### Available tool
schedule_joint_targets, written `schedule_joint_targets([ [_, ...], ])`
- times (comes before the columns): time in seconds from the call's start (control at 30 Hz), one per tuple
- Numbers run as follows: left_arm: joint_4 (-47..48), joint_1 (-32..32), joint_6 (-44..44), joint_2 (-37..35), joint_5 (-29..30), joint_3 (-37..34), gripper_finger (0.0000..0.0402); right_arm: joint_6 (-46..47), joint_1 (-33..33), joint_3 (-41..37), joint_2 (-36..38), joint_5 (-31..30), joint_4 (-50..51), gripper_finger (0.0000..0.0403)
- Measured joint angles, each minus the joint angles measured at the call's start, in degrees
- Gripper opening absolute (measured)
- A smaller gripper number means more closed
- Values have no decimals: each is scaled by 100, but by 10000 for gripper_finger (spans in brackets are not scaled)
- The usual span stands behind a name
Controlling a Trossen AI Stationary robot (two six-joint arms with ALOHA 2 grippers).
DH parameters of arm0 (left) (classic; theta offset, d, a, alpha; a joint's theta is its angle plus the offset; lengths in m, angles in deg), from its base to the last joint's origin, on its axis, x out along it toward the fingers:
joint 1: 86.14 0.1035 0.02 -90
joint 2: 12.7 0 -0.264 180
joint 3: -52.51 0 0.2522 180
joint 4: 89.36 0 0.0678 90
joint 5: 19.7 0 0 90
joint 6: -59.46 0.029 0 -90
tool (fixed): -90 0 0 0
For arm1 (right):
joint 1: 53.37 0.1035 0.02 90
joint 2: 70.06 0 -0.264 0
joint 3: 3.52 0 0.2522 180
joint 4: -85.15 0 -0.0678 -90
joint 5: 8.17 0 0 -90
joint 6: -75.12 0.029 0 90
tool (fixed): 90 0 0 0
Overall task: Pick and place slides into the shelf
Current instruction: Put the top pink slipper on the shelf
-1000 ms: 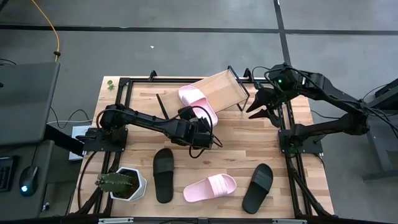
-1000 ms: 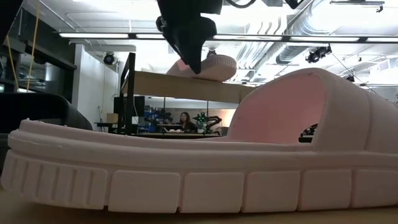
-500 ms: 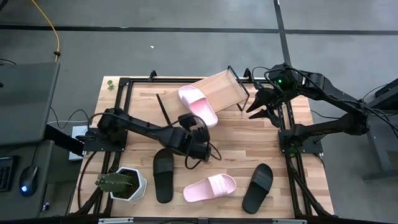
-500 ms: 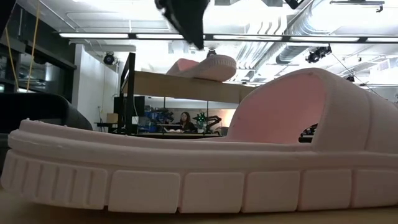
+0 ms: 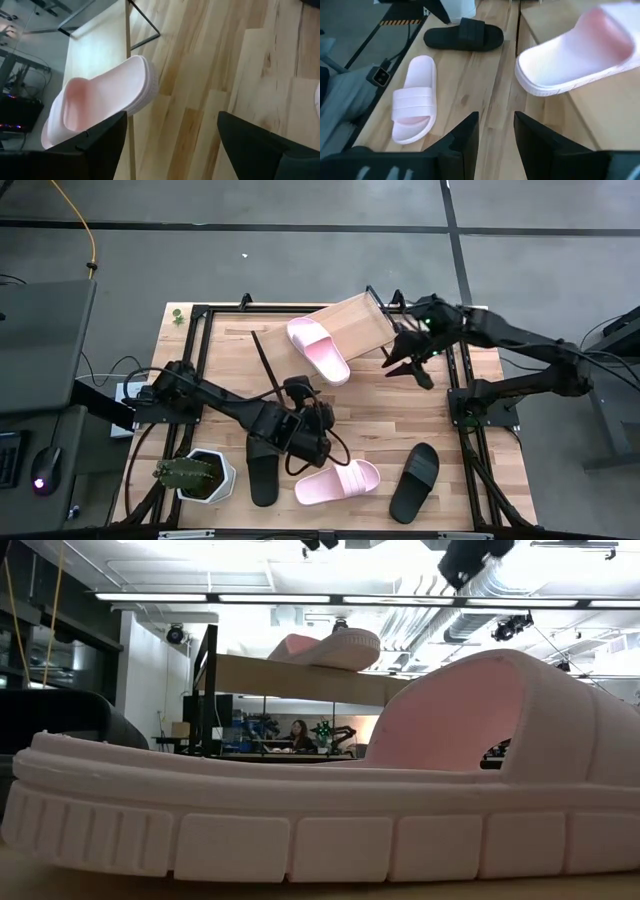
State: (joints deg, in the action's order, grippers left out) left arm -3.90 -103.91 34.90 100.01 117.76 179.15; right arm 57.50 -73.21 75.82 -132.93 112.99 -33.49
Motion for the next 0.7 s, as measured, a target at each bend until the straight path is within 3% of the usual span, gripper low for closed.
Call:
schedule_joint_targets([
  [0.1,13,5,-39,0,35,0,285,229,0,-474,0,65,-551,108],
  [0.2,59,10,-114,0,22,0,256,252,0,-882,1,545,-1115,107],
  [0.33,66,-23,-130,1,-30,0,200,284,2,-1421,2,1306,-2198,106],
  [0.47,98,-76,-129,0,-70,0,137,484,33,-1809,2,1696,-3272,106],
  [0.57,94,-104,-114,0,93,0,93,594,156,-1998,-12,1592,-3990,106],
  [0.7,78,-95,-52,0,231,0,48,1033,364,-2302,-57,894,-4955,106],
])
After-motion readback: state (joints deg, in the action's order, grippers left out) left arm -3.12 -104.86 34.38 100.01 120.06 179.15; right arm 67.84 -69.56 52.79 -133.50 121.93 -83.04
